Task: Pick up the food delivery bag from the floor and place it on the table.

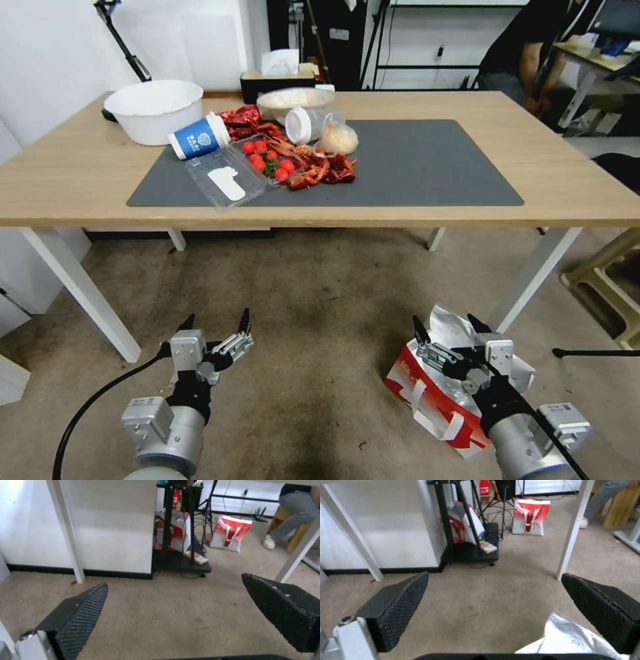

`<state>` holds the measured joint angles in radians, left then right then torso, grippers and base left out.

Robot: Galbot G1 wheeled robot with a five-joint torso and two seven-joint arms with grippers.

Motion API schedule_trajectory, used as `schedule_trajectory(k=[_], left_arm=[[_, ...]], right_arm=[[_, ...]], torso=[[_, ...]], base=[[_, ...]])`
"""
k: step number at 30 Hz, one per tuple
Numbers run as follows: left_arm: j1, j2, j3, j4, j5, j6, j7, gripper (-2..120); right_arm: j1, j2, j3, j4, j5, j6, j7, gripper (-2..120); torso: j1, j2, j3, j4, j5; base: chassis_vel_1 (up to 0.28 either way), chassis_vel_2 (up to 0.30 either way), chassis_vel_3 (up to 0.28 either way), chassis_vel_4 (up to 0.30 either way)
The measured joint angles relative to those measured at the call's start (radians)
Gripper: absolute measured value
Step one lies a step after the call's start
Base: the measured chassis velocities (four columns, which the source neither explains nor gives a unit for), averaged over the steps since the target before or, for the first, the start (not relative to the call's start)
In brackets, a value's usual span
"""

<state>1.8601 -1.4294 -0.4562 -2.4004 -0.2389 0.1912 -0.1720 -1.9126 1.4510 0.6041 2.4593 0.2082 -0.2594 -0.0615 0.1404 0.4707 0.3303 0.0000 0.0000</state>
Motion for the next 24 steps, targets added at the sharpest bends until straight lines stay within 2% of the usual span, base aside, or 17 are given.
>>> schedule_trajectory(k=[6, 11, 24], left_arm=[[-0.002, -0.001, -0.003, 0.0, 0.0, -0.002, 0.001, 100], [-0.002, -0.004, -0.003, 0.0, 0.0, -0.003, 0.001, 100], [0.006, -0.008, -0.004, -0.004, 0.003, -0.011, 0.006, 100]], right_arm=[[0.0, 0.001, 0.0, -0.003, -0.005, -0.001, -0.001, 100], [-0.001, 0.003, -0.002, -0.004, -0.008, -0.001, -0.004, 100], [-0.009, 0.003, -0.001, 0.01, -0.006, -0.001, -0.005, 100]], torso=[[-0.007, -0.019, -0.013, 0.0, 0.0], [-0.02, -0.057, -0.037, 0.0, 0.0], [-0.039, -0.111, -0.073, 0.0, 0.0]], base=[[0.0, 0.0, 0.0, 0.0], [0.0, 0.0, 0.0, 0.0], [0.0, 0.0, 0.0, 0.0]])
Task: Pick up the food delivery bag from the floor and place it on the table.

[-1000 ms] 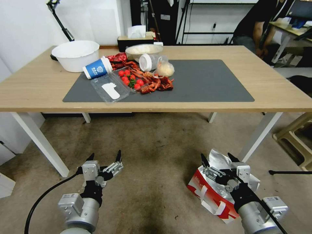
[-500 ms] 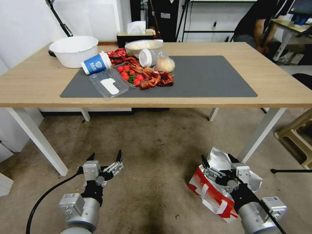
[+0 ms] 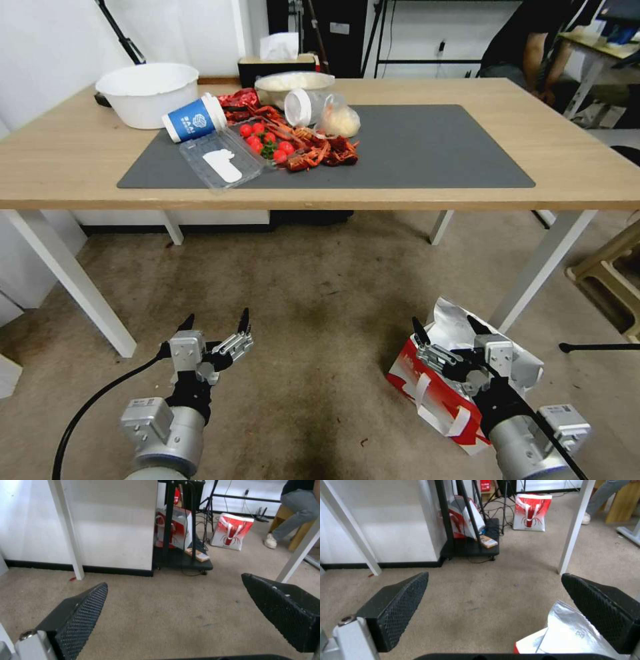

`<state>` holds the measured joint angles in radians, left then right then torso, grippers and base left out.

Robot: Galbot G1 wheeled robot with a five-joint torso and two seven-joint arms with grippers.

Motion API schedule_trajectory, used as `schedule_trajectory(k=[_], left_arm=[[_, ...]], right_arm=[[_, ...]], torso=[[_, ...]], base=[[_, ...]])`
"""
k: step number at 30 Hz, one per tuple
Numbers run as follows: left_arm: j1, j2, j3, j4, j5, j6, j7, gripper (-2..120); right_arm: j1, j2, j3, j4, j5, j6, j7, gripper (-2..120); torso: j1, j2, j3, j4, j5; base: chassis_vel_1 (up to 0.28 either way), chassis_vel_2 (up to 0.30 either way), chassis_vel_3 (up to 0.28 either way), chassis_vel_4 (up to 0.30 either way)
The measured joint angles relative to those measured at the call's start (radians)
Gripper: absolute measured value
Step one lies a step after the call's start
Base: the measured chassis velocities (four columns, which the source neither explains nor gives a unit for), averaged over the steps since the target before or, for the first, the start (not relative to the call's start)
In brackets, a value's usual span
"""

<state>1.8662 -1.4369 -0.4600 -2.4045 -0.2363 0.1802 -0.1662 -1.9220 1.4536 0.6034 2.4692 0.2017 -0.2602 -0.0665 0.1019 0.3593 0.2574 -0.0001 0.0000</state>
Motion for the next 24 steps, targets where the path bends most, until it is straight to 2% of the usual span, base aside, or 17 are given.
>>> schedule_trajectory(k=[24], left_arm=[[0.012, -0.005, 0.002, 0.001, 0.008, -0.019, 0.005, 100]], right_arm=[[0.002, -0.001, -0.002, -0.007, 0.004, 0.008, 0.003, 100]], torso=[[-0.028, -0.095, -0.067, 0.0, 0.0]], base=[[0.0, 0.0, 0.0, 0.0]])
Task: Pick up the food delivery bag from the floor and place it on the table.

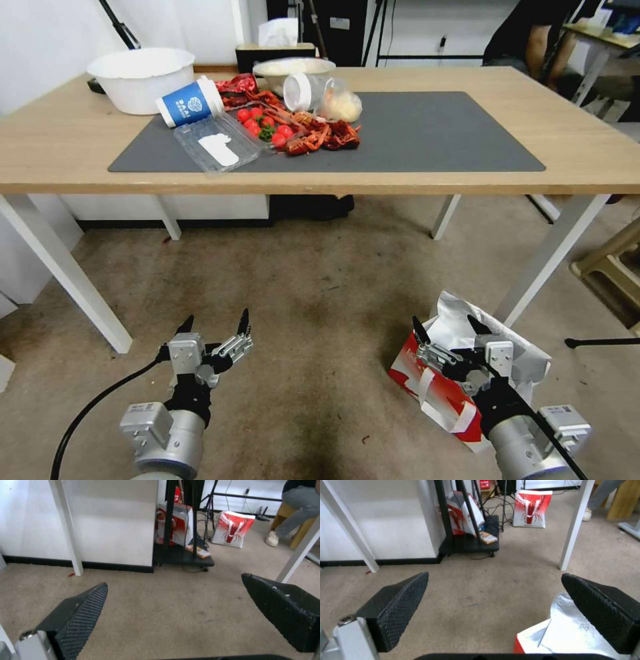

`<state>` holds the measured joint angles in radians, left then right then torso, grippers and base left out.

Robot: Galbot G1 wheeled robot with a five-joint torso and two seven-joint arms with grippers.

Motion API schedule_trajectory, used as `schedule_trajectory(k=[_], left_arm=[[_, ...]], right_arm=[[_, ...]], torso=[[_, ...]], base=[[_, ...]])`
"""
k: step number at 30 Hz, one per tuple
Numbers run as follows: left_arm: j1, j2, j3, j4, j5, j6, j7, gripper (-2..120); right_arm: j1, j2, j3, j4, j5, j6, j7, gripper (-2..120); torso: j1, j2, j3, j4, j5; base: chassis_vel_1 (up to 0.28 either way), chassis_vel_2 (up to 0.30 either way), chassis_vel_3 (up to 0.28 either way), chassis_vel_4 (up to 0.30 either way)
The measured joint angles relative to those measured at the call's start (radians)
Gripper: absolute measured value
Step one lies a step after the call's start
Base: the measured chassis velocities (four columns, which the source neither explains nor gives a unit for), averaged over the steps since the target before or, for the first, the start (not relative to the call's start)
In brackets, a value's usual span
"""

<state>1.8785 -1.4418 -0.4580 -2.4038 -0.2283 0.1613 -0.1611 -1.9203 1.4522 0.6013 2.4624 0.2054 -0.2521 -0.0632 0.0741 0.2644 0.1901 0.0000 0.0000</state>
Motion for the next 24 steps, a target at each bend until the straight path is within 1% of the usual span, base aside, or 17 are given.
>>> schedule_trajectory(k=[9, 17, 18, 21, 24], left_arm=[[-0.005, 0.0, -0.001, 0.006, 0.001, 0.0, 0.0, 100], [-0.006, 0.0, 0.0, 0.011, 0.001, -0.001, 0.001, 100], [-0.006, 0.0, 0.0, 0.011, 0.001, -0.001, 0.001, 100], [-0.007, 0.0, 0.0, 0.012, 0.001, -0.001, 0.001, 100], [-0.007, 0.0, 0.001, 0.012, 0.001, -0.002, 0.0, 100]], right_arm=[[0.002, 0.0, 0.0, -0.006, 0.004, 0.002, -0.002, 100], [0.001, 0.004, -0.002, -0.013, 0.006, 0.019, -0.005, 100], [0.001, 0.004, -0.002, -0.013, 0.006, 0.019, -0.005, 100], [0.001, 0.004, -0.002, -0.013, 0.007, 0.021, -0.005, 100], [0.001, 0.004, -0.002, -0.013, 0.007, 0.021, -0.005, 100]], torso=[[-0.008, -0.031, -0.022, 0.0, 0.0], [-0.017, -0.068, -0.05, 0.0, 0.0], [-0.017, -0.068, -0.05, 0.0, 0.0], [-0.02, -0.083, -0.063, 0.0, 0.0], [-0.021, -0.091, -0.07, 0.0, 0.0]], base=[[0.0, 0.0, 0.0, 0.0], [0.0, 0.0, 0.0, 0.0], [0.0, 0.0, 0.0, 0.0], [0.0, 0.0, 0.0, 0.0], [0.0, 0.0, 0.0, 0.0]])
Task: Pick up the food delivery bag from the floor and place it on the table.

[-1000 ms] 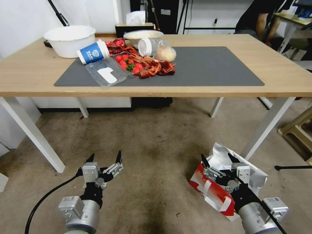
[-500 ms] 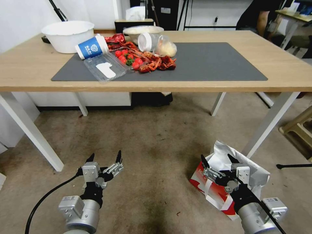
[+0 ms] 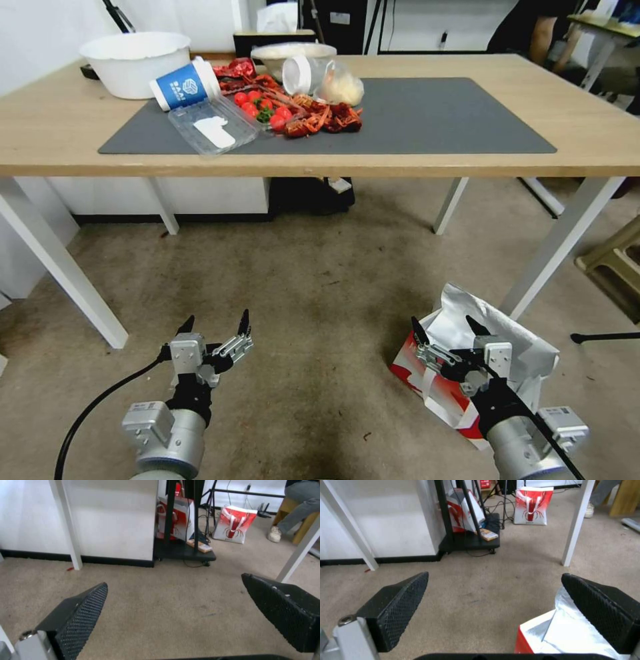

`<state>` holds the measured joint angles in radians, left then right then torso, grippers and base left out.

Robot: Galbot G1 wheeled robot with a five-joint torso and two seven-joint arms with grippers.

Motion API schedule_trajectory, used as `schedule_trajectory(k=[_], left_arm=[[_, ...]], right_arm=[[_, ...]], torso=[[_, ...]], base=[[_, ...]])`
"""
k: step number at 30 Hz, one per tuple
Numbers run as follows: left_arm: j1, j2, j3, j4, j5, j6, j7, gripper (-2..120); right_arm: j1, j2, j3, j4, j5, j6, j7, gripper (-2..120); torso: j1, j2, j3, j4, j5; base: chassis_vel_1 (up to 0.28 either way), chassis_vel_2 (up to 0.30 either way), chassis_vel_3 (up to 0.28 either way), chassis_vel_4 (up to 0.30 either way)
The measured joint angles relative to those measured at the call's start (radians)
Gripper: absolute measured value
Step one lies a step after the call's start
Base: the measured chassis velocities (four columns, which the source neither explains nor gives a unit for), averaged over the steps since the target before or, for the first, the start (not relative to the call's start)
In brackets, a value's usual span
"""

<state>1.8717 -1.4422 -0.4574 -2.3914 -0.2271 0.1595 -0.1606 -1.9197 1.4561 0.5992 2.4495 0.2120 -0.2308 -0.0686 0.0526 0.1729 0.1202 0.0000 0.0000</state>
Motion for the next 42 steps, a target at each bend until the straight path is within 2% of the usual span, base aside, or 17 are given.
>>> schedule_trajectory(k=[20, 35, 42], left_arm=[[-0.002, -0.001, 0.0, 0.007, 0.0, -0.01, 0.0, 100], [-0.003, -0.002, 0.0, 0.008, -0.002, -0.014, 0.001, 100], [-0.003, -0.002, 0.0, 0.008, -0.002, -0.014, 0.001, 100]], right_arm=[[0.002, -0.001, 0.0, -0.006, 0.003, 0.0, -0.002, 100], [0.002, -0.002, 0.001, -0.008, 0.003, 0.0, -0.002, 100], [0.002, -0.001, 0.001, -0.009, 0.003, 0.0, -0.002, 100]], torso=[[-0.012, -0.075, -0.062, 0.0, 0.0], [-0.017, -0.138, -0.12, 0.0, 0.0], [-0.019, -0.148, -0.12, 0.0, 0.0]], base=[[0.0, 0.0, 0.0, 0.0], [0.0, 0.0, 0.0, 0.0], [0.0, 0.0, 0.0, 0.0]])
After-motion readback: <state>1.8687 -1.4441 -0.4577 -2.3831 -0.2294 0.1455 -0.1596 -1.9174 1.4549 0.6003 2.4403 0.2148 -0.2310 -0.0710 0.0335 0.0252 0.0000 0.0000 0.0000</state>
